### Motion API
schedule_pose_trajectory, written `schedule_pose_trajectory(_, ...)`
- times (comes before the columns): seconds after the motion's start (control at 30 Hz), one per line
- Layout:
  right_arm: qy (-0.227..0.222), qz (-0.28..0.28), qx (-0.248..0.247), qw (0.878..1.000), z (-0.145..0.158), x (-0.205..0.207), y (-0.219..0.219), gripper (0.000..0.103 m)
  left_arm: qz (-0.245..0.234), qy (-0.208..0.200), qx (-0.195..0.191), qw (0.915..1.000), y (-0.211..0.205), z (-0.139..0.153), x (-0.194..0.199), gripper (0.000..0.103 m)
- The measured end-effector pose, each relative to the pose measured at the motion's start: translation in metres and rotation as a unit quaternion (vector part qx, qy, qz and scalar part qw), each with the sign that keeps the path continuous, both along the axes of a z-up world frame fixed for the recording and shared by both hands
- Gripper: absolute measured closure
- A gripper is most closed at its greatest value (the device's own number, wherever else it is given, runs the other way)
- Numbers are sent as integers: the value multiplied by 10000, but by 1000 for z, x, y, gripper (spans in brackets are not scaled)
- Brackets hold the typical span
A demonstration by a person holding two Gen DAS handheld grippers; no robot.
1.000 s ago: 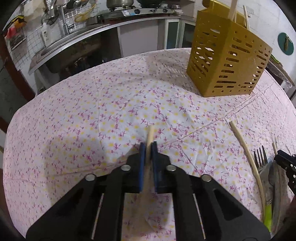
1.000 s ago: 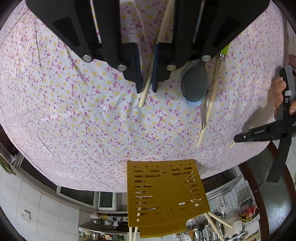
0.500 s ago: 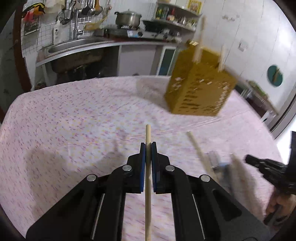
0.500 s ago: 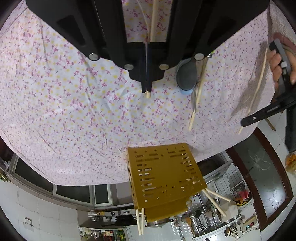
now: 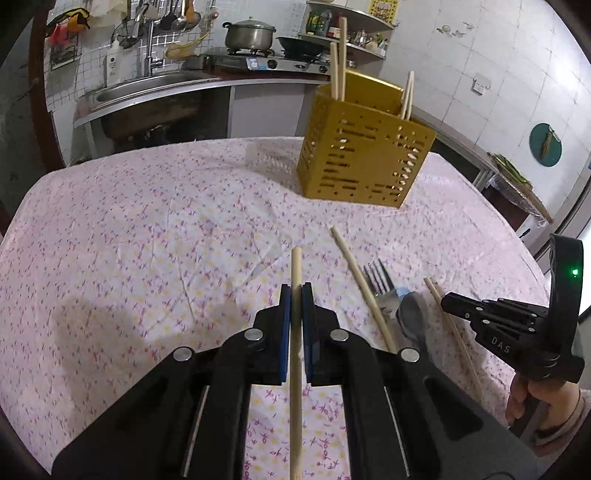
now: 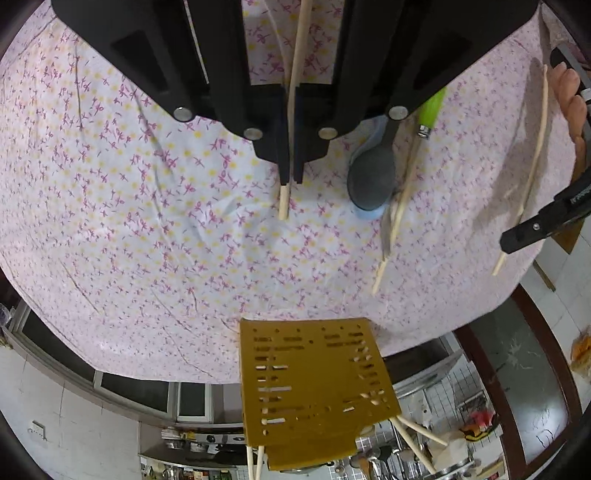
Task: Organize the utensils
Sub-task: 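Lift both held chopsticks and carry them above the yellow holder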
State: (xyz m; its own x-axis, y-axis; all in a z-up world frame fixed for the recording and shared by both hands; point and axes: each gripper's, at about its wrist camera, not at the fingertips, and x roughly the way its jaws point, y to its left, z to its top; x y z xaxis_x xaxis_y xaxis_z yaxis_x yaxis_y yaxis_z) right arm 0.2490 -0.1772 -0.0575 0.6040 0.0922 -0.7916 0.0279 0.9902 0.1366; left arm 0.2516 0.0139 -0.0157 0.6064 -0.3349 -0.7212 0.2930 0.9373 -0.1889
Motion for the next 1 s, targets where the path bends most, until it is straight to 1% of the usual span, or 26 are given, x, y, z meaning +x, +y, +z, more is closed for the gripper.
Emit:
schedule_pose_trajectory(0.1, 28, -8, 14, 10000, -1, 1, 0, 98, 64, 34, -18, 10000, 4, -4, -1, 99)
schedule_pose_trajectory(0.17, 60, -6, -74, 10000, -2, 1, 2, 98, 80, 48, 1, 10000, 5, -6, -2, 99)
schedule_pose_trajectory(0.2, 151, -16, -112, 9998, -4, 3, 2, 92, 81, 43, 12, 10000, 4, -7, -2, 99)
schedule_pose_trajectory(0.37, 198, -9, -201, 9996, -5, 7, 7, 93, 56, 47, -13, 10000, 2, -8, -4, 99)
schedule_pose_trajectory(0.4, 203, -4, -187, 9996, -5, 7, 6, 95, 63, 37, -8, 10000, 2, -7, -4, 99)
schedule_pose_trajectory(0.43, 216, 12, -128, 9997, -4, 7, 5, 97, 71, 39, -20, 10000, 2, -6, -5, 99)
schedule_pose_trajectory(0.53, 171, -17, 59, 9998, 0, 8, -3, 98, 85, 20, -90, 9999, 2, -2, -5, 99)
schedule_pose_trajectory(0.6, 24, -94, 185, 9998, 7, 6, -10, 98, 85, -44, -113, 9999, 1, 3, -8, 99)
schedule_pose_trajectory(0.7, -324, -202, 494, 9981, 26, 0, -22, 98, 80, -183, -242, 9995, -2, 14, -11, 99)
schedule_pose_trajectory(0.73, -512, -204, 729, 9958, 35, -3, -28, 97, 79, -221, -285, 9993, -3, 16, -12, 99)
schedule_pose_trajectory(0.8, -725, -219, 970, 9924, 47, -3, -36, 97, 64, -355, -456, 9983, -7, 25, -12, 99)
schedule_pose_trajectory(0.83, -1007, -150, 1244, 9870, 56, -6, -41, 97, 57, -400, -493, 9980, -9, 28, -12, 99)
schedule_pose_trajectory(0.9, -1266, -159, 1278, 9836, 65, -8, -44, 97, 33, -535, -603, 9967, -15, 36, -12, 99)
schedule_pose_trajectory(1.0, -1846, -66, 1347, 9735, 81, -13, -50, 97, -57, -742, -774, 9942, -25, 48, -11, 99)
